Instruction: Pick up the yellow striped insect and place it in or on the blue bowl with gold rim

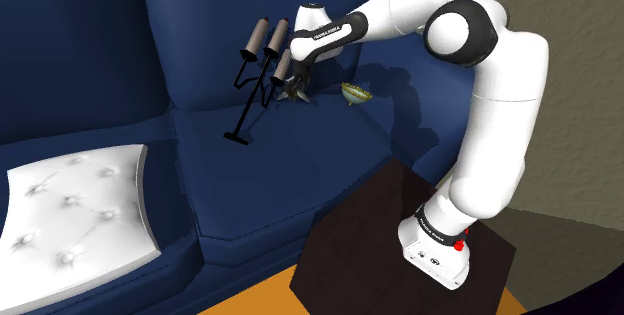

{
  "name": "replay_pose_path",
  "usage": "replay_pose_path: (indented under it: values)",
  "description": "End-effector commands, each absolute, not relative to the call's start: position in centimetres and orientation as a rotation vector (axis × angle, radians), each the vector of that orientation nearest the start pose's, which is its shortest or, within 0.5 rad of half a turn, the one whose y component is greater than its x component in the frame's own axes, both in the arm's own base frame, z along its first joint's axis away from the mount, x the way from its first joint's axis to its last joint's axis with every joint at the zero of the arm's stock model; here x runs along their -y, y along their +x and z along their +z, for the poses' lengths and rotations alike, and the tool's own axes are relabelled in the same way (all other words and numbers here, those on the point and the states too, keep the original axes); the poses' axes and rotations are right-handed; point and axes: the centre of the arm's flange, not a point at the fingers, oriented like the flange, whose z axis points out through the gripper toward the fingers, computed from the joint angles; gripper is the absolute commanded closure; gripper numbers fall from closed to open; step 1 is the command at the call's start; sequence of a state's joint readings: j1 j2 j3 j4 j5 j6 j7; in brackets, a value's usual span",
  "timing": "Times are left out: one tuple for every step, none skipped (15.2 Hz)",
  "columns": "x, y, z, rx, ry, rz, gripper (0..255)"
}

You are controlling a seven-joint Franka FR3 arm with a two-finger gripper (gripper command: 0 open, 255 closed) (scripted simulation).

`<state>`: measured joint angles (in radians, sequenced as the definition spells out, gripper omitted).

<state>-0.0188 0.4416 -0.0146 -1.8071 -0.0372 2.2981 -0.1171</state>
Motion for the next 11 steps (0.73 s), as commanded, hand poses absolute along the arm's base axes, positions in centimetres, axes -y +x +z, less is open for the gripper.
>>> replay_pose_path:
  values:
    - [2.2, 65.4, 31.5, 0.174, -3.174, -0.074, 255]
    - [2.2, 65.4, 31.6, 0.174, -3.174, -0.074, 255]
    - [3.5, 65.3, 31.7, 0.174, -3.174, -0.074, 255]
    - [4.8, 65.1, 31.7, 0.174, -3.174, -0.074, 255]
    - [6.1, 65.0, 31.7, 0.174, -3.174, -0.074, 255]
    - [7.4, 64.8, 31.7, 0.174, -3.174, -0.074, 255]
    - [8.8, 64.7, 31.8, 0.174, -3.174, -0.074, 255]
    - [10.1, 64.5, 31.8, 0.174, -3.174, -0.074, 255]
    - [11.4, 64.4, 31.8, 0.174, -3.174, -0.074, 255]
    - [12.7, 64.2, 31.8, 0.174, -3.174, -0.074, 255]
    - [14.0, 64.1, 31.9, 0.174, -3.174, -0.074, 255]
